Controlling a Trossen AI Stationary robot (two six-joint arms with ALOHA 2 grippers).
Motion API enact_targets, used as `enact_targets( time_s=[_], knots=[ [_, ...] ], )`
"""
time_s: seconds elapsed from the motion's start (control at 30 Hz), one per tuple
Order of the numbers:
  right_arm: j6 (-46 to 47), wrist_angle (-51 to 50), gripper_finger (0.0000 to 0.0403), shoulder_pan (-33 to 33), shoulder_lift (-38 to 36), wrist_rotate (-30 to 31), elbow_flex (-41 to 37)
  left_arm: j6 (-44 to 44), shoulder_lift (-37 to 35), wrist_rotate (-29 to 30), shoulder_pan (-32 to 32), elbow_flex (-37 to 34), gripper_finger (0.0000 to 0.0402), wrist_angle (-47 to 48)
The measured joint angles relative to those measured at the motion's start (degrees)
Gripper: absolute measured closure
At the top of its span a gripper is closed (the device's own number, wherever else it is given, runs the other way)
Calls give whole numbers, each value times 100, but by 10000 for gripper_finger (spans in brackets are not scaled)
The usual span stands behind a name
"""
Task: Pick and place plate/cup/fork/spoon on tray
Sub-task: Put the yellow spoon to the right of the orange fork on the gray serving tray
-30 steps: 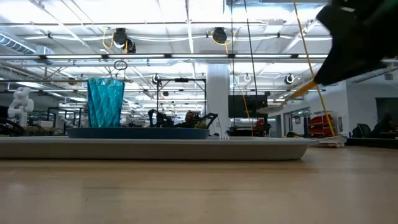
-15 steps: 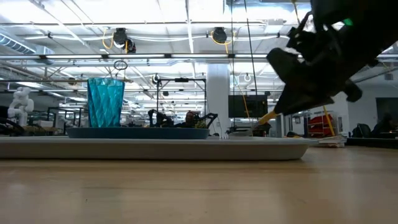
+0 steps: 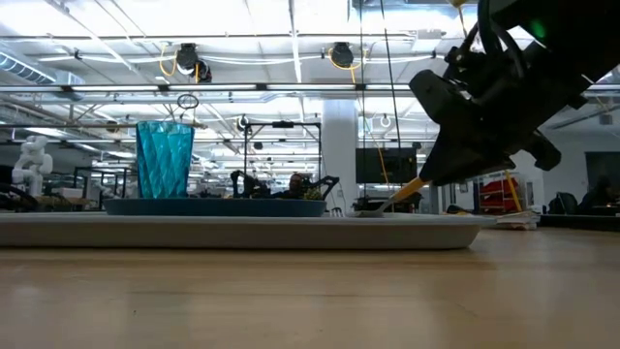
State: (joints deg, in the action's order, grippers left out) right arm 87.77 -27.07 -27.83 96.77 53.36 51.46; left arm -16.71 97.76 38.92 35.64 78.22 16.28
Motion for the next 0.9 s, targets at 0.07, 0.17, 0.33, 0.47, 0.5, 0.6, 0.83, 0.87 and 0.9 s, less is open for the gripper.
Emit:
enact_targets(
  time_s=[0.07, 0.17, 0.33, 0.47, 0.5, 0.6, 0.83, 0.87, 0.9],
  knots=[
    [2, -78, 343, 1, 0, 8, 0, 2, 0, 0, 0, 0, 231, -9],
    [3, -275, 343, 30, 0, -2, 0, 4, 0, -4, 0, 0, 231, -9],
    [2, -428, 341, 111, 0, -221, 0, 4, 0, -4, -4, 0, 231, -9],
    [2, -491, 340, 129, 0, -389, 0, 4, 0, -4, -4, 0, 231, -9],
    [2, -490, 340, 129, 0, -396, 0, 4, 0, -2, -4, 0, 231, -8],
    [2, -461, 339, 129, -2, -563, 0, 4, 0, -4, -4, 0, 231, -9],
    [23, -442, 337, 140, 0, -863, 0, 2, 0, -4, -4, 0, 231, -7],
    [72, -439, 334, 140, 0, -863, 0, 0, 0, -2, -4, 0, 231, -7],
    [117, -435, 331, 140, -2, -867, 0, -2, 0, -2, -4, 0, 231, -7]
  ],
)
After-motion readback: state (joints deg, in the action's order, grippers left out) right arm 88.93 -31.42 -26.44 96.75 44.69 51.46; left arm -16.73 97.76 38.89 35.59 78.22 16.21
